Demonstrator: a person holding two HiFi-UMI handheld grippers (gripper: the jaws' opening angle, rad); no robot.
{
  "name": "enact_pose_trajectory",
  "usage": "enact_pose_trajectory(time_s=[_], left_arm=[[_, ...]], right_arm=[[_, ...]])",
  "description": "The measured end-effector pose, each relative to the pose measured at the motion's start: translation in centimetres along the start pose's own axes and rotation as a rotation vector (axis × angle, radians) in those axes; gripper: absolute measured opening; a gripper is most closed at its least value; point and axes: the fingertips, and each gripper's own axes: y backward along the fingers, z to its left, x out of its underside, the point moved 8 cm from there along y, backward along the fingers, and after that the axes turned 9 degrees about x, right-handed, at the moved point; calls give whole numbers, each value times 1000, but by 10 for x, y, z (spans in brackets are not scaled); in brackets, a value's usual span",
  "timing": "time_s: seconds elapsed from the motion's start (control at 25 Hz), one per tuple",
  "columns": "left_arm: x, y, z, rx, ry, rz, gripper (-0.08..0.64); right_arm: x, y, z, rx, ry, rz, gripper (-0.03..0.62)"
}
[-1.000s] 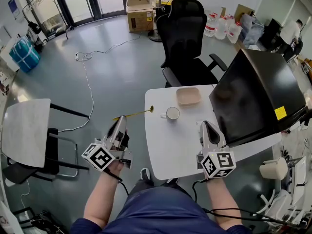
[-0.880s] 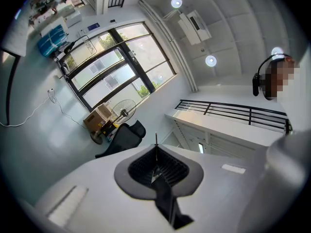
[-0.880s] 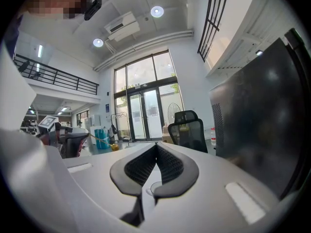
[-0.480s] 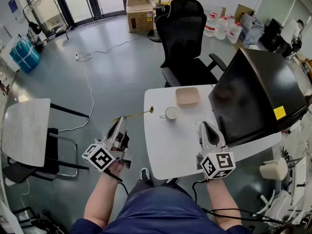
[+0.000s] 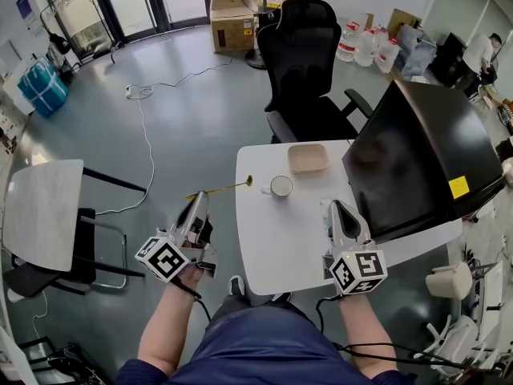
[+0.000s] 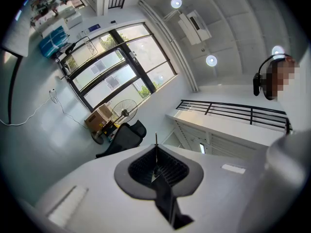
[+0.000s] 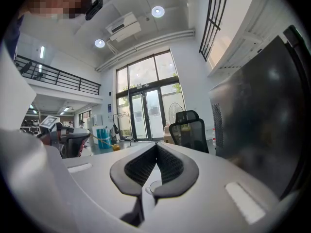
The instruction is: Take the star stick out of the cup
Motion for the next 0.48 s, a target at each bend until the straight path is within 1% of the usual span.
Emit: enact_pose_trajectory(time_s=[0.48], left_arm=[[4, -5, 1, -11, 1, -2, 8]], right_arm=[[1, -4, -6, -15, 3, 3, 6]])
